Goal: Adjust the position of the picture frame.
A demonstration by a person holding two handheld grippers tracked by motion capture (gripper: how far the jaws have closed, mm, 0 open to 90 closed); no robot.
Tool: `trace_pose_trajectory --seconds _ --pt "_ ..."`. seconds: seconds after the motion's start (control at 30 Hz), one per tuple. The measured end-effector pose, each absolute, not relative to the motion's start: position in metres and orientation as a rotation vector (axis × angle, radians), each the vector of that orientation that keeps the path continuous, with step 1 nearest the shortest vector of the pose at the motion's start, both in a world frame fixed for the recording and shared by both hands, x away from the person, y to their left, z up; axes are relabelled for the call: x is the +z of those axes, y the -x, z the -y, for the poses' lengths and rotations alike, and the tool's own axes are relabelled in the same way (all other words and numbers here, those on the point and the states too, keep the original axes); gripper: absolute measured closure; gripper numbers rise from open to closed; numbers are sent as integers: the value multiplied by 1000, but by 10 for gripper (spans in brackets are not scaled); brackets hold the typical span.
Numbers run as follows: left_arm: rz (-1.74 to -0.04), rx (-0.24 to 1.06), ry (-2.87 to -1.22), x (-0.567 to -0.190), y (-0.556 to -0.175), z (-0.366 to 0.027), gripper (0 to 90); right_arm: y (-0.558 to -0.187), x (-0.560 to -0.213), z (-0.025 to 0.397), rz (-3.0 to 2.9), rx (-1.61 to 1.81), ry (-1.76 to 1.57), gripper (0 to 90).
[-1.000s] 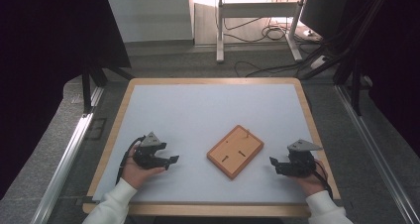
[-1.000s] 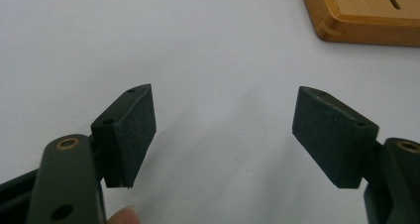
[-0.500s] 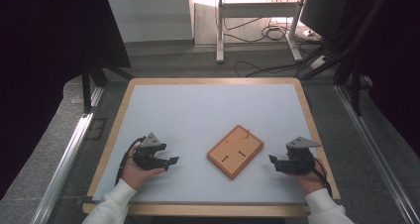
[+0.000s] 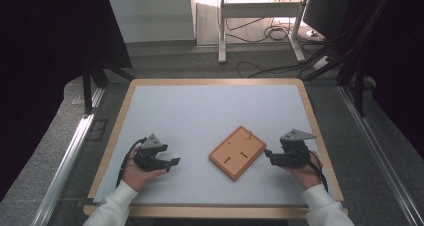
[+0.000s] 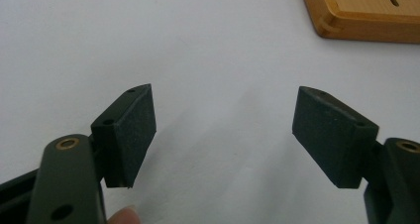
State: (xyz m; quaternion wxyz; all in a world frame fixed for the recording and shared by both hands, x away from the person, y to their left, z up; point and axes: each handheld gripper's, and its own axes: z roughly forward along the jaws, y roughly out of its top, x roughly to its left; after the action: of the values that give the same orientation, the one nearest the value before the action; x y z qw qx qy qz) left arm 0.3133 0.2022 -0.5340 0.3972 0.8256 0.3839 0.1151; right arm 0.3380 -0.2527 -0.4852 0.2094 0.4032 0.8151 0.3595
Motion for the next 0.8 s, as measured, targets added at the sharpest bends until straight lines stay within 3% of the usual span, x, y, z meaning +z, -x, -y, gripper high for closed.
trace_pose_trajectory --seconds 0.8 --pt "-977 273 -2126 -539 -314 -202 243 -388 -490 196 -2352 992 -1070 489"
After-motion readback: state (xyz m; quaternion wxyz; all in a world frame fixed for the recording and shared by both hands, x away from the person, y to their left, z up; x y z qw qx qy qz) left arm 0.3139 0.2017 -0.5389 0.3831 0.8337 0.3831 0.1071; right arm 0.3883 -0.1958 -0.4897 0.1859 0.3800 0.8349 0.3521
